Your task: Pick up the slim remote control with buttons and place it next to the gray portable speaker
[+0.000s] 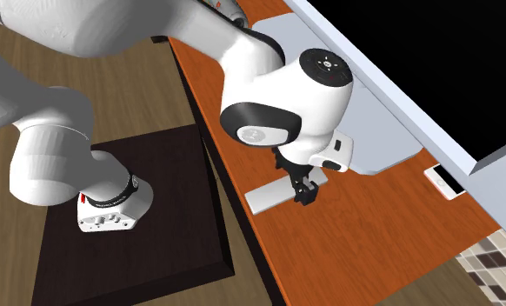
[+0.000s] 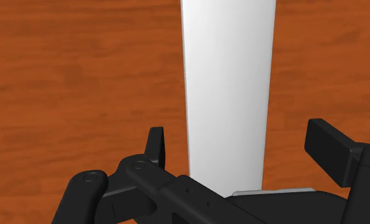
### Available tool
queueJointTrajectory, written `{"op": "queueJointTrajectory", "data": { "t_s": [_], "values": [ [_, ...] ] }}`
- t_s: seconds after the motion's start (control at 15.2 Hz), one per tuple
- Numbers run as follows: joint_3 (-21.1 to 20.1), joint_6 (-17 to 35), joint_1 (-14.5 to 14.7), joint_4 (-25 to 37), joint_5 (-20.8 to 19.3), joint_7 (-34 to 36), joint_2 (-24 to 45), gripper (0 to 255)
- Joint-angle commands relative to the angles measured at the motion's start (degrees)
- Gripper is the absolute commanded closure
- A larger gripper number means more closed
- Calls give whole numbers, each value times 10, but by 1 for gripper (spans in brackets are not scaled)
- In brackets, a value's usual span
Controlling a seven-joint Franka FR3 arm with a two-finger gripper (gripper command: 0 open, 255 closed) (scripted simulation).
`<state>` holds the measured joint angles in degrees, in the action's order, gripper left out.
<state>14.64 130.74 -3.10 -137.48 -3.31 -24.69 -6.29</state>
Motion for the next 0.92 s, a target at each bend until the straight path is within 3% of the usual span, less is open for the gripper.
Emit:
{"op": "queueJointTrajectory", "data": {
  "t_s": [0.0,0.13,0.66,0.73,0.86],
  "values": [
    [2,19,0,-8,3,-3,11,0],
    [3,40,0,-15,7,-6,25,0],
    [2,40,0,-15,7,-6,25,0],
    [2,40,0,-15,7,-6,25,255],
    [2,40,0,-15,7,-6,25,255]
  ]
}}
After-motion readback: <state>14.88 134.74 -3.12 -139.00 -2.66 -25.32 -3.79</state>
